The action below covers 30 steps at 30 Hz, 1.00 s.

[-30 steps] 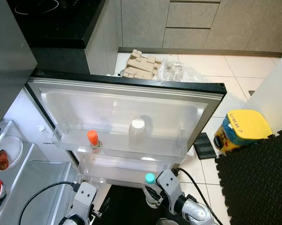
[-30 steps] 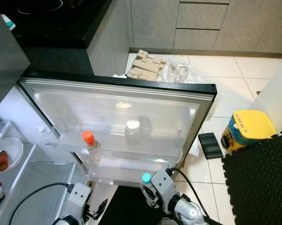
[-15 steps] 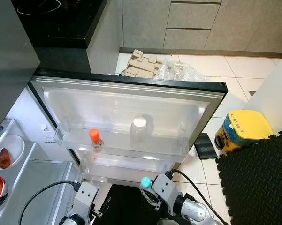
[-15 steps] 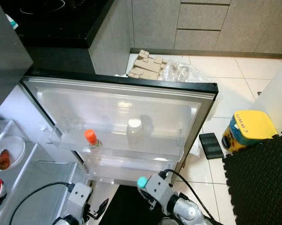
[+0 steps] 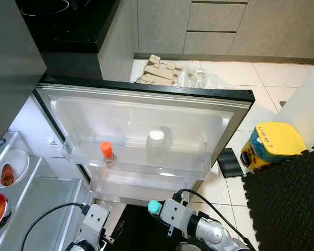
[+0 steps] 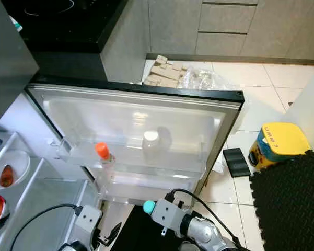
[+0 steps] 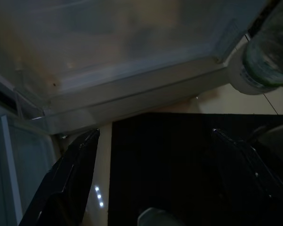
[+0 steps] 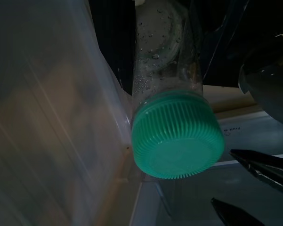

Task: Restocking fridge

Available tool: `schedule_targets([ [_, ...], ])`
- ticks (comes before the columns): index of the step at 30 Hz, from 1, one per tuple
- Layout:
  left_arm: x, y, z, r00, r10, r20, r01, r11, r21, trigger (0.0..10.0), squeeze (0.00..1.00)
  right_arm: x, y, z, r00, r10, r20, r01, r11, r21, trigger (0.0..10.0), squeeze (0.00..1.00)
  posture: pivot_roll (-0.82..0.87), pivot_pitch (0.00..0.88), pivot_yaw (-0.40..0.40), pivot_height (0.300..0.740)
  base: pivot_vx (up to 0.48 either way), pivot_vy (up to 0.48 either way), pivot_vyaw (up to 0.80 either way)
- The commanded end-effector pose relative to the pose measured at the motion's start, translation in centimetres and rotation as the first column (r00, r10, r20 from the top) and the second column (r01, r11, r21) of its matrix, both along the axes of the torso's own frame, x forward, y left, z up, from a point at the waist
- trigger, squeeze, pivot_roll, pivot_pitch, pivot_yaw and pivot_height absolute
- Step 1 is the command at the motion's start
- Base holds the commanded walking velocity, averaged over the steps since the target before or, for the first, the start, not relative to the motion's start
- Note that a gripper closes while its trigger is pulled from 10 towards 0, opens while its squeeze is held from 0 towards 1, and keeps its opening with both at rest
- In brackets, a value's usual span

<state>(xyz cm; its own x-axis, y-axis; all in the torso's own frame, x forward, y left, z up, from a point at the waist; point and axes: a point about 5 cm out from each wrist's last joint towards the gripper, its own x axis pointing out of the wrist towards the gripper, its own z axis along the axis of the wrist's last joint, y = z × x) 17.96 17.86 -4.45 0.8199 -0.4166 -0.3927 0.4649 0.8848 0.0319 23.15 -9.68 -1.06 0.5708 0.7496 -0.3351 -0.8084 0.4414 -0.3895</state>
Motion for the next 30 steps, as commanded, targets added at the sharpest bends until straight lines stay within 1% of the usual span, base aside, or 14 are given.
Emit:
schedule_targets([
  [1,-0.7,0.5,-0.3,1.0,-0.008,-0.019,0.008,1.0,0.011,10.0,0.0,-0.5,0.3,-0.3,1.0,0.024,0.002,-0.024,1.0,-0.007,10.0,0.0,-0.16,0.159,0.014,0.671,0.0,0.0,0.0],
  [8,-0.7,0.6,-0.3,1.0,-0.014,-0.023,0.015,1.0,0.012,10.0,0.0,-0.5,0.3,-0.3,1.0,0.017,0.011,-0.017,1.0,-0.007,10.0,0.0,-0.16,0.152,0.022,0.671,0.0,0.0,0.0],
  [11,-0.7,0.6,-0.4,1.0,-0.014,-0.028,0.014,1.0,0.013,10.0,0.0,-0.5,0.2,-0.5,1.0,0.002,0.009,-0.002,1.0,-0.028,10.0,0.0,-0.16,0.151,0.022,0.671,0.0,0.0,0.0],
  [14,-0.6,0.6,-0.4,0.999,-0.014,-0.031,0.015,1.0,0.012,10.0,0.0,-0.5,0.2,-0.5,1.0,0.001,0.014,0.0,1.0,-0.025,10.0,0.0,-0.17,0.15,0.023,0.661,0.0,0.0,0.0],
  [23,-0.6,0.2,-0.4,0.999,-0.022,-0.026,0.022,1.0,0.005,10.0,0.0,-0.1,0.6,0.1,0.999,0.012,0.045,-0.012,1.0,0.002,10.0,0.0,-0.17,0.142,0.02,0.661,0.0,0.0,0.0],
  [30,-0.4,0.3,0.1,1.0,-0.027,0.009,0.027,1.0,-0.009,10.0,0.0,0.6,1.0,0.9,0.996,0.002,0.088,-0.005,0.999,0.038,10.0,0.0,-0.17,0.142,0.017,0.661,0.0,0.0,0.0],
])
